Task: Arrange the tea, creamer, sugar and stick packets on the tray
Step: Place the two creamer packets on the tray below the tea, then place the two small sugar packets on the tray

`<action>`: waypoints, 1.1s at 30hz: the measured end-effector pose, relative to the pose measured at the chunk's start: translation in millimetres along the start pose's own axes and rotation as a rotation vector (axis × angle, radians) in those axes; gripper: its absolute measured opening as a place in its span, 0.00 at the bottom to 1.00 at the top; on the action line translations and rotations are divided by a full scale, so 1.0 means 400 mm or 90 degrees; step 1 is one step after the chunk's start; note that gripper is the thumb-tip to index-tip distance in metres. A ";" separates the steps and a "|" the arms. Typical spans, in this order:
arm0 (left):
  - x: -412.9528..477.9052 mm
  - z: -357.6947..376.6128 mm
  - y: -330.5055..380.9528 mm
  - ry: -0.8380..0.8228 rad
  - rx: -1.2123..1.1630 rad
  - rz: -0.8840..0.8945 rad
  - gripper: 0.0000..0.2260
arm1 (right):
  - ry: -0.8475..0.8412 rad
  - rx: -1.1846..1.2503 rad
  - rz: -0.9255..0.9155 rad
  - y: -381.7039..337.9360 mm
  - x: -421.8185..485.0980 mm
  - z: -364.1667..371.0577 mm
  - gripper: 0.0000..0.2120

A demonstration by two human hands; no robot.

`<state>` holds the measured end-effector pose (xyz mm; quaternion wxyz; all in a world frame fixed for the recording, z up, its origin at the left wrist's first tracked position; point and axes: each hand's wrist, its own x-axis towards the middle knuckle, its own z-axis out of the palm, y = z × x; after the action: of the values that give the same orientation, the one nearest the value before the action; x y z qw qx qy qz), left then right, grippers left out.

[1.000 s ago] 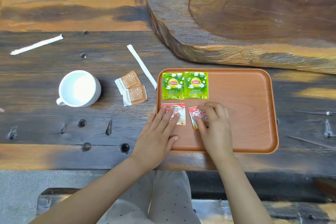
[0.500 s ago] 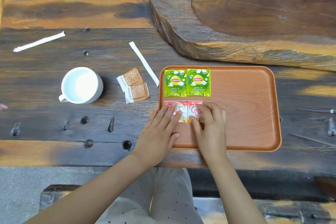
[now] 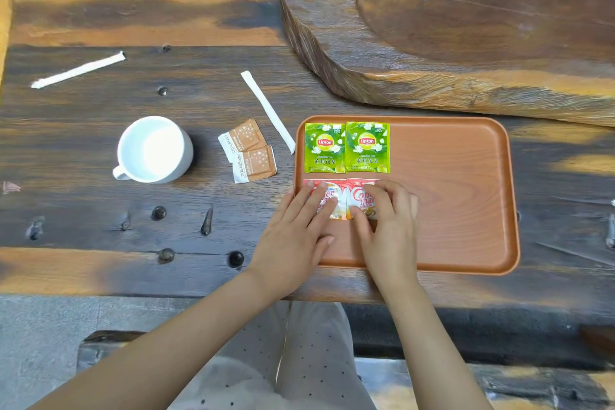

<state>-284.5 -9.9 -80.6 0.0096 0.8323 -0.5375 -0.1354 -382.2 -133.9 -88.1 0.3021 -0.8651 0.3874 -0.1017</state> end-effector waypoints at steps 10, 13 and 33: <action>0.008 -0.020 0.002 0.008 -0.026 -0.011 0.23 | 0.013 0.042 -0.012 -0.012 0.003 -0.020 0.14; 0.015 -0.048 -0.010 0.022 -0.072 -0.020 0.20 | 0.001 0.055 -0.026 -0.035 0.022 -0.043 0.13; 0.186 -0.164 -0.348 -0.148 -0.041 -0.276 0.18 | -0.287 -0.241 -0.176 -0.342 0.225 0.171 0.16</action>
<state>-116.3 -26.2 -55.9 -0.0547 0.9064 -0.3389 -0.2460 -209.9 -98.6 -65.7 0.1973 -0.9511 0.2015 0.1259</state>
